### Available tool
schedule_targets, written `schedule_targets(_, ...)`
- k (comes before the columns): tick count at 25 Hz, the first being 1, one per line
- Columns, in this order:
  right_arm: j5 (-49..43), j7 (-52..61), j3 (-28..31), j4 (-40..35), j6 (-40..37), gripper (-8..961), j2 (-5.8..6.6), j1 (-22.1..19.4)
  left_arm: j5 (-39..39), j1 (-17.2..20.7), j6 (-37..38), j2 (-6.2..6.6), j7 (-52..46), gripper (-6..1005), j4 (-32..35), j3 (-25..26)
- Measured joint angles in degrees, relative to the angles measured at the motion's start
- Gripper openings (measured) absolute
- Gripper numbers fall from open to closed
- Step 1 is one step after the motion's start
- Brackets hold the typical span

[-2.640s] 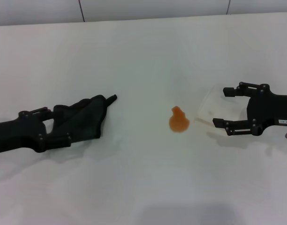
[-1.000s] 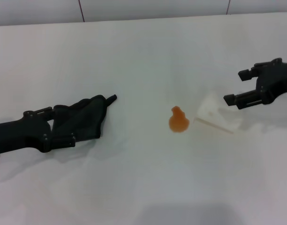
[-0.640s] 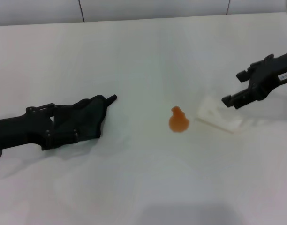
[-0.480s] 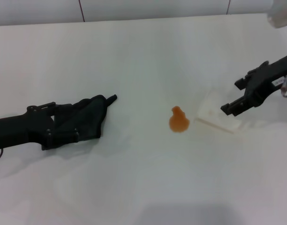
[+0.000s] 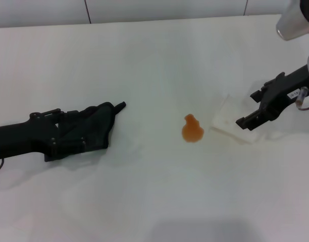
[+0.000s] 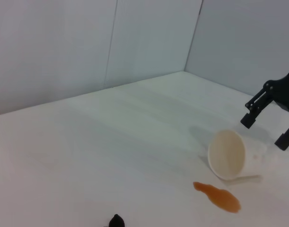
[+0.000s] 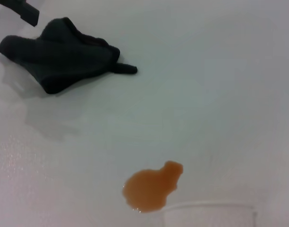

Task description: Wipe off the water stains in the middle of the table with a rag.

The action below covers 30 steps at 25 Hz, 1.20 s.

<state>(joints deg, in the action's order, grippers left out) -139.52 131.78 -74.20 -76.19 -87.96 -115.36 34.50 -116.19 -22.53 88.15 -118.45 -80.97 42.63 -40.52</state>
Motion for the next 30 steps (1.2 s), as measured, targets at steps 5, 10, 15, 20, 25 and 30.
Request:
schedule_targets(5, -0.1, 0.0, -0.9, 1.0, 0.9, 858, -0.03, 0.0, 0.0, 0.0, 0.0, -0.02, -0.1, 864, 0.0, 0.0)
schedule_targets(10, -0.1, 0.0, -1.9, 2.1, 2.5, 858, -0.04, 0.0, 0.0, 0.0, 0.0, -0.05, -0.1, 863, -0.3, 0.0)
schedule_targets(15, -0.3, 0.1, -2.9, 4.0, 4.2, 858, -0.04, 0.3, 0.0, 0.0, 0.0, -0.12, -0.1, 862, -0.3, 0.0)
schedule_targets(20, -0.4, 0.1, -3.8, 5.3, 5.7, 857, -0.01, 0.4, 0.0, 0.1, 0.0, -0.15, -0.2, 861, -0.3, 0.0)
schedule_targets(25, -0.9, 0.1, -3.9, 6.4, 6.8, 857, -0.01, 0.4, 0.0, 0.2, 0.0, -0.24, -0.2, 860, -0.4, 0.0)
schedule_targets(30, -1.5, 0.1, -3.9, 7.3, 7.0, 858, -0.03, 0.4, 0.0, 0.3, 0.0, -0.25, -0.2, 859, -0.4, 0.0)
